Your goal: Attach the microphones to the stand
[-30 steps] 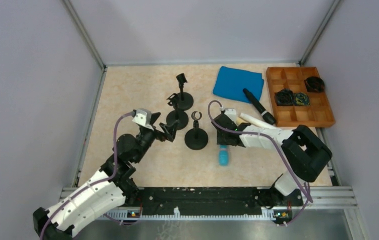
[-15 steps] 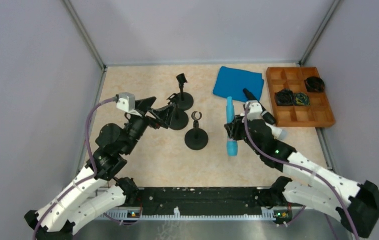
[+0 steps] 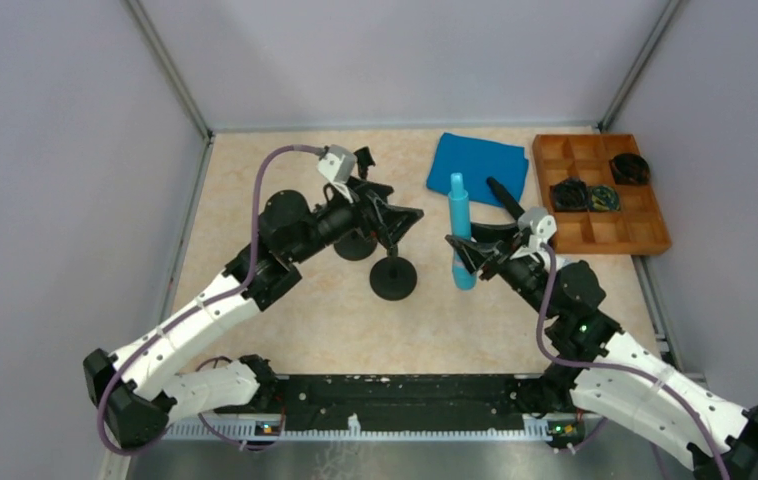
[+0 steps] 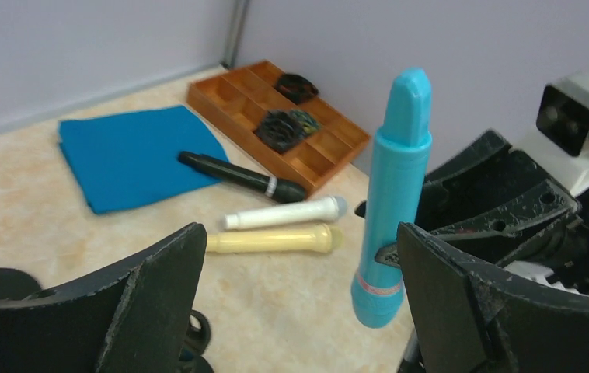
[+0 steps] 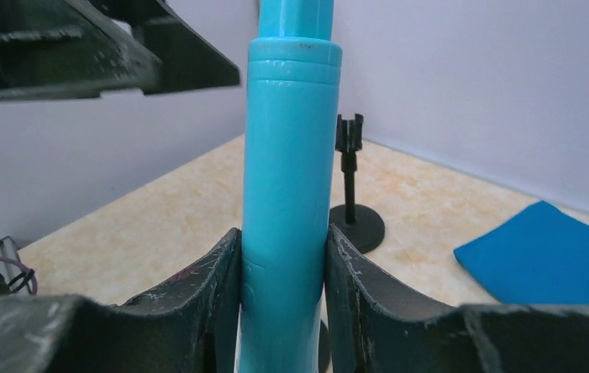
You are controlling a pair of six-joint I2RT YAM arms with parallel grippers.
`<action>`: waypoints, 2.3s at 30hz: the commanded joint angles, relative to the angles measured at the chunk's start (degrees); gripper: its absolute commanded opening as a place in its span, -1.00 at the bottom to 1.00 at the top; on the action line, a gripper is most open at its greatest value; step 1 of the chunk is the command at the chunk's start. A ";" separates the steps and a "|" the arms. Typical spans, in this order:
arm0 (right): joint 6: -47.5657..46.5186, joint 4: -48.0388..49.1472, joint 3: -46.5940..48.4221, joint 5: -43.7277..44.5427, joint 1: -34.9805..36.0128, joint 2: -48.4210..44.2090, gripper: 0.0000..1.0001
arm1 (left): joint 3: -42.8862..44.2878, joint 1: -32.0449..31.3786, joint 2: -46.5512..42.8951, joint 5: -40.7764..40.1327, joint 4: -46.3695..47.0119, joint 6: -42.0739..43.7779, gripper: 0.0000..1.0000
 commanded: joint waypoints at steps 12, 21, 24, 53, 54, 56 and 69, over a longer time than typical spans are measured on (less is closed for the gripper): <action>-1.34 8.38 4.47 -13.49 -0.32 5.19 -1.00 | 0.70 -9.24 5.70 6.48 14.76 -2.12 0.98; 1.96 12.24 4.12 -18.51 -0.33 5.11 -1.00 | 0.94 -9.78 7.86 2.03 13.97 -1.25 0.87; 1.97 12.86 3.81 -19.68 -0.31 4.90 -1.00 | 1.06 -9.78 8.37 2.15 14.13 -1.49 0.69; 6.96 8.44 5.06 -4.77 -0.31 -0.99 0.57 | -12.90 -9.78 3.08 -5.86 42.75 8.99 -1.00; 9.97 10.23 4.38 -3.77 -0.32 -1.13 0.57 | -12.99 -9.78 3.17 -5.54 43.76 9.81 -1.00; 17.63 13.35 3.25 -0.41 -0.33 -1.15 0.57 | -13.06 -9.77 3.46 -3.97 45.41 11.66 -1.00; 61.29 17.63 -0.11 16.37 -0.30 -0.18 0.48 | -18.47 -9.78 10.73 12.87 76.58 32.12 -1.00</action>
